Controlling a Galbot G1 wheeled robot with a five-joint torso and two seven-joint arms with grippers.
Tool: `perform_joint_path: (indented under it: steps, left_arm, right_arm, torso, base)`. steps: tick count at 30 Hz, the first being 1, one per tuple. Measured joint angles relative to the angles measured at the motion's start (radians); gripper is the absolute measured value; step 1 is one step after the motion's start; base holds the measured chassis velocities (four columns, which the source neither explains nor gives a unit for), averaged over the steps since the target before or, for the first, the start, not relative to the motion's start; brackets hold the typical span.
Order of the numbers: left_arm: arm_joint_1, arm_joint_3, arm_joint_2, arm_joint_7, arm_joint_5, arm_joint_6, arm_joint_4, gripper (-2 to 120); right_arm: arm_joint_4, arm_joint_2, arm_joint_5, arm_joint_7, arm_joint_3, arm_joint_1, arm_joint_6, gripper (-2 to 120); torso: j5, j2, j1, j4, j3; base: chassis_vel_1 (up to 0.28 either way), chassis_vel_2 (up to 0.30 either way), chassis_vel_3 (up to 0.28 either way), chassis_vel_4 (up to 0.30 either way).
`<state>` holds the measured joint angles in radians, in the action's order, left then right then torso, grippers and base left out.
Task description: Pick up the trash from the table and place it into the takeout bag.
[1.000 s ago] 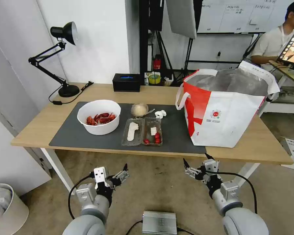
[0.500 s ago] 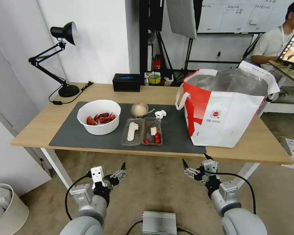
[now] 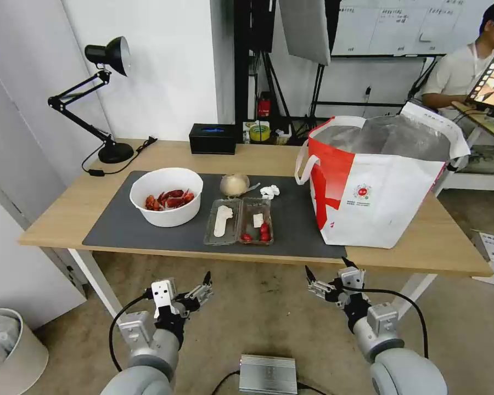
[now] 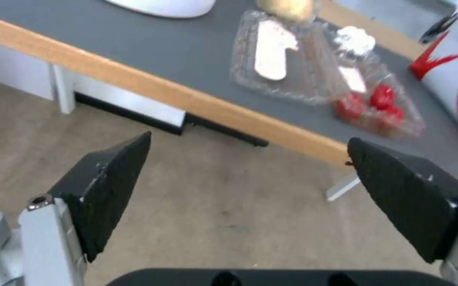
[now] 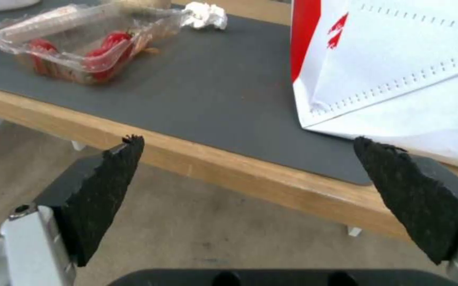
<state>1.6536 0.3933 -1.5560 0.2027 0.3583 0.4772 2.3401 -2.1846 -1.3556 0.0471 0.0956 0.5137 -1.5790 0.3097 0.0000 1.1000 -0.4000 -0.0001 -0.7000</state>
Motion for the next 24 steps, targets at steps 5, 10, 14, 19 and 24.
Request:
perform_joint_path:
  steps: [5,10,14,19,24]
  left_arm:
    - [-0.026,-0.004,0.001,0.003,0.076,-0.036,-0.021,100]
    - [-0.081,-0.009,0.001,0.057,0.262,-0.064,-0.059,100]
    - [-0.106,-0.014,0.001,0.095,0.363,-0.064,-0.072,100]
    - [-0.158,-0.027,-0.002,0.177,0.591,-0.059,-0.094,100]
    - [-0.194,-0.039,-0.006,0.216,0.702,-0.053,-0.108,100]
  right_arm:
    - [0.0,0.006,0.063,0.0,-0.004,0.012,-0.021,100]
    - [-0.003,0.008,0.11,0.0,-0.017,0.022,-0.039,100]
    - [-0.001,0.008,0.11,-0.001,-0.019,0.024,-0.044,100]
    - [0.001,0.01,0.11,-0.001,-0.02,0.025,-0.051,100]
    - [0.005,0.01,0.108,-0.003,-0.019,0.024,-0.054,100]
  torso:
    - [0.0,0.0,0.0,0.0001,0.0]
    - [0.0,0.0,0.0,0.0,0.0]
    - [0.0,0.0,0.0,0.0001,0.0]
    - [0.0,0.0,0.0,0.0001,0.0]
    - [0.0,0.0,0.0,0.0,0.0]
  base:
    - [0.0,0.0,0.0,0.0]
    - [0.0,0.0,0.0,0.0]
    - [0.0,0.0,0.0,0.0]
    - [0.0,0.0,0.0,0.0]
    - [0.0,0.0,0.0,0.0]
